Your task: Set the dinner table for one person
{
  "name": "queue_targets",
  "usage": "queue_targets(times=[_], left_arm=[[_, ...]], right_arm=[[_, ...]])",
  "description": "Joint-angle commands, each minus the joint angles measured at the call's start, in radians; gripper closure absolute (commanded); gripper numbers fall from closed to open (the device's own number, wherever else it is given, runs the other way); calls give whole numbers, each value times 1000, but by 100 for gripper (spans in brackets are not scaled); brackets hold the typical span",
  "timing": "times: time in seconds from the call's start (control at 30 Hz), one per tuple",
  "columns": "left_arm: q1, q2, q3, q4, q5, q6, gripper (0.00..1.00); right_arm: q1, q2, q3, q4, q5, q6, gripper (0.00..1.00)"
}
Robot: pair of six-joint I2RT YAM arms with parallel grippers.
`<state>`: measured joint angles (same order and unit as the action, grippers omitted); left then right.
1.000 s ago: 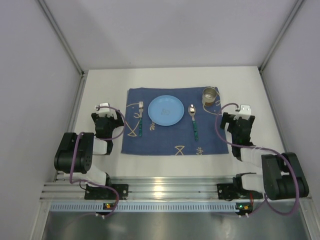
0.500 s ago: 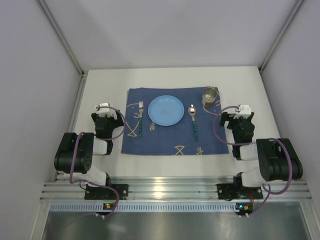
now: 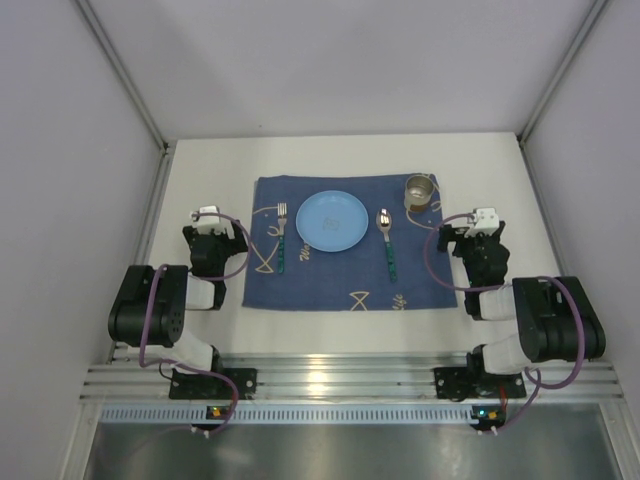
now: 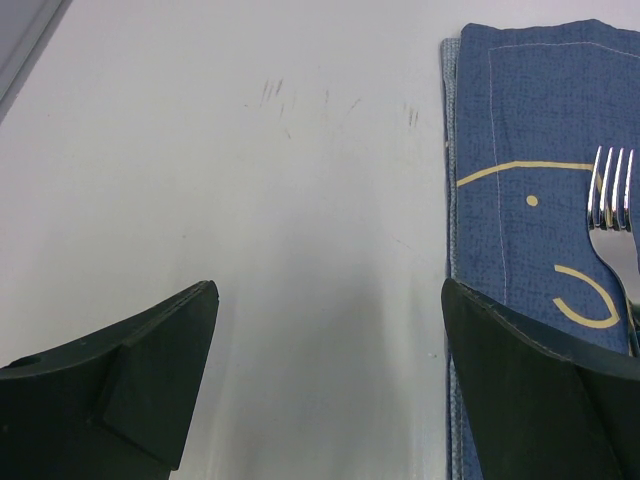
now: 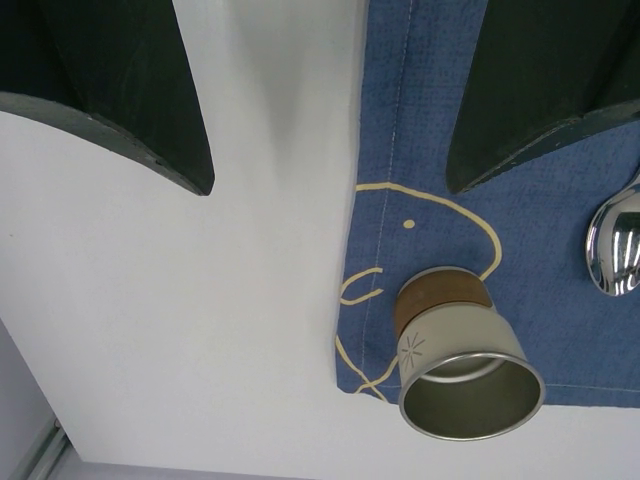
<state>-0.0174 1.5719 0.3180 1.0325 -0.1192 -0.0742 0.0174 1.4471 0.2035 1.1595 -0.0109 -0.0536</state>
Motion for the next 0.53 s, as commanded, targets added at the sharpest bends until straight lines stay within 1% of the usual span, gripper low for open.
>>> queue_targets(times=[0.0, 0.13, 0.27, 0.5], left_arm=[[4, -3, -8, 75, 15, 13, 2], [4, -3, -8, 75, 15, 14, 1], [4, -3, -8, 75, 15, 13, 1], [4, -1, -8, 75, 15, 13, 1]], right_arm=[[4, 1, 27, 48, -31, -12, 0], [3, 1, 30, 45, -31, -12, 0], [-8, 4, 51, 0, -3, 18, 0], [-8, 2, 47, 9, 3, 20, 0]])
